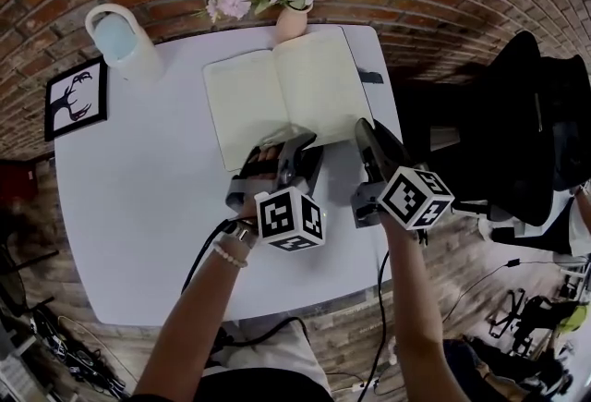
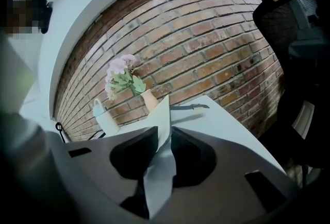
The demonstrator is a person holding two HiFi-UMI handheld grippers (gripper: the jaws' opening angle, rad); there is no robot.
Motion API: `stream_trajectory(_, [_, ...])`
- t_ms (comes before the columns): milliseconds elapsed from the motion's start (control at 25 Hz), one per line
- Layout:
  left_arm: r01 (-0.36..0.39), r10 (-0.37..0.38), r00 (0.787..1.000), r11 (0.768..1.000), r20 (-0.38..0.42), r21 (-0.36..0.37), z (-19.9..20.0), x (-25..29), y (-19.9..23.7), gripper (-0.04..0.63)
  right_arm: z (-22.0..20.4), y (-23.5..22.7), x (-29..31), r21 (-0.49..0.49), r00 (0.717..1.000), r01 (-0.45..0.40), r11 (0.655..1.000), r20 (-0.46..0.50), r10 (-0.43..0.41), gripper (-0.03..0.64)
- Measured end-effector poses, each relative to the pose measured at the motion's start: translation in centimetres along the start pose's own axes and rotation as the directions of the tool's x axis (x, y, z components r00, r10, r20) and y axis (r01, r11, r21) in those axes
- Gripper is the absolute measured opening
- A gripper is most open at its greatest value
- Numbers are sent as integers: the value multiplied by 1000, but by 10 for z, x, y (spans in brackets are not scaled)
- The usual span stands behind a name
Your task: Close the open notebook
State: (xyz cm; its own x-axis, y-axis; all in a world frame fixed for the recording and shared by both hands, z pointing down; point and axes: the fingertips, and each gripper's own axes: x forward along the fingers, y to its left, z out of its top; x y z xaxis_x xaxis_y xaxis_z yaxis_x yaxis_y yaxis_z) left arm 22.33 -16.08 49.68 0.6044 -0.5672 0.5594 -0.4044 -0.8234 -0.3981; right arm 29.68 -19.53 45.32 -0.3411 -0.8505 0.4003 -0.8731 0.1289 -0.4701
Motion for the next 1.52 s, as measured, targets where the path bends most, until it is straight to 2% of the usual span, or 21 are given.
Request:
stream_trajectory(160, [-12,12,999,1000,30,2,1,-13,4,115,2,3,-2,-9,1000,27,1000,13,-27,89])
stream_trajectory(320, [-37,40,998,997,44,-64,-3,-35,16,101,5,9,-5,-4,999,45,999,21,-44,78])
stream_trajectory(520, [-73,82,995,986,56,-150,-14,-66,29,46,7,22,-12,-22,998,64,998,26,-63,69])
stream_trajectory(600, [-81,96,993,976,62,-204,-18,-80,36,37,7,29,-16,-30,997,70,997,30,-69,65])
stream_trajectory(760, [-96,127,990,937,69,-337,-26,-104,52,23,9,51,-21,-75,997,71,995,37,-69,54])
stream_trajectory(920, [-131,168,983,919,68,-372,-32,-128,67,23,9,74,-21,-124,997,78,989,31,-74,48])
stream_trajectory(1040, [-141,181,981,916,73,-376,-36,-146,73,21,8,88,-20,-176,995,95,980,27,-91,44])
stream_trajectory(1240, [-175,214,975,910,64,-376,-49,-180,87,21,2,114,-15,-329,992,121,937,9,-125,44])
stream_trajectory(1520, [-214,274,959,874,77,-436,-66,-224,107,21,-20,153,-3,-526,984,151,837,-2,-179,48])
